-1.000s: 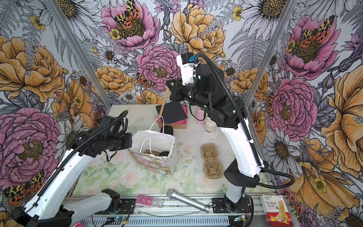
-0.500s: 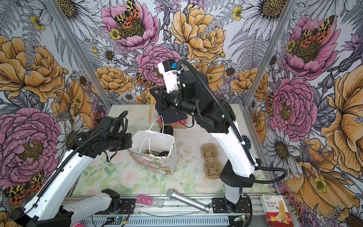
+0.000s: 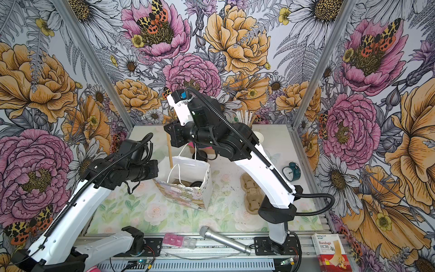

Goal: Pack a coffee takeout order
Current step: Place the straw in the takeout bag.

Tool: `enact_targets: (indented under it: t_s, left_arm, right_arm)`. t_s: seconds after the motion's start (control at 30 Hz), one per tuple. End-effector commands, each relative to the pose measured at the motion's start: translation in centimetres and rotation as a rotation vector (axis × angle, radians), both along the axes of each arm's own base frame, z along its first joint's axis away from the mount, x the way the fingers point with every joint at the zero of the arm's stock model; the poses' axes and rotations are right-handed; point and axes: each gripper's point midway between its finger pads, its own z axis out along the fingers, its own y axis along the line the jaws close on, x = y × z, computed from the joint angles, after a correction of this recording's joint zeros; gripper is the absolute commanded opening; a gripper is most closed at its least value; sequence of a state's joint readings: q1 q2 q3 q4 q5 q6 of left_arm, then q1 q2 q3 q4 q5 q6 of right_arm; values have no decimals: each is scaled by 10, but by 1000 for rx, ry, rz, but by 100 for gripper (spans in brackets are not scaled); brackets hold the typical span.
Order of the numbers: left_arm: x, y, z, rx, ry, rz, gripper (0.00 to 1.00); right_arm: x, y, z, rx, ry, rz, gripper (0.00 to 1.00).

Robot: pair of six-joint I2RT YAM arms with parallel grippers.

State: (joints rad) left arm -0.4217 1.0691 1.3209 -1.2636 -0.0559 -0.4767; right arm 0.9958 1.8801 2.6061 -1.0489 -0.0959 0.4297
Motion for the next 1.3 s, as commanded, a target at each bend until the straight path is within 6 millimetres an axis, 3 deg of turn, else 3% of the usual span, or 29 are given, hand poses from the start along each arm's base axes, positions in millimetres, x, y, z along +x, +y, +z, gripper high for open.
enact_targets:
  t_s: [0.0, 0.5, 0.73, 1.13, 1.27]
  left_arm:
    - [-3, -4, 1, -34, -13, -3, 0]
    - [-5, -3, 3, -41, -23, 3, 0]
    - [-6, -3, 4, -44, -26, 7, 0]
    - [-6, -2, 4, -41, -28, 6, 0]
    - [-5, -3, 3, -43, -24, 4, 0]
  right_arm:
    - [0, 14, -20, -33, 29, 26, 0]
    - [16, 46, -105, -200, 127, 36, 0]
    - [19, 58, -131, -235, 160, 55, 0]
    - [21, 60, -167, -248, 198, 43, 0]
    - [19, 57, -171, -251, 206, 45, 12]
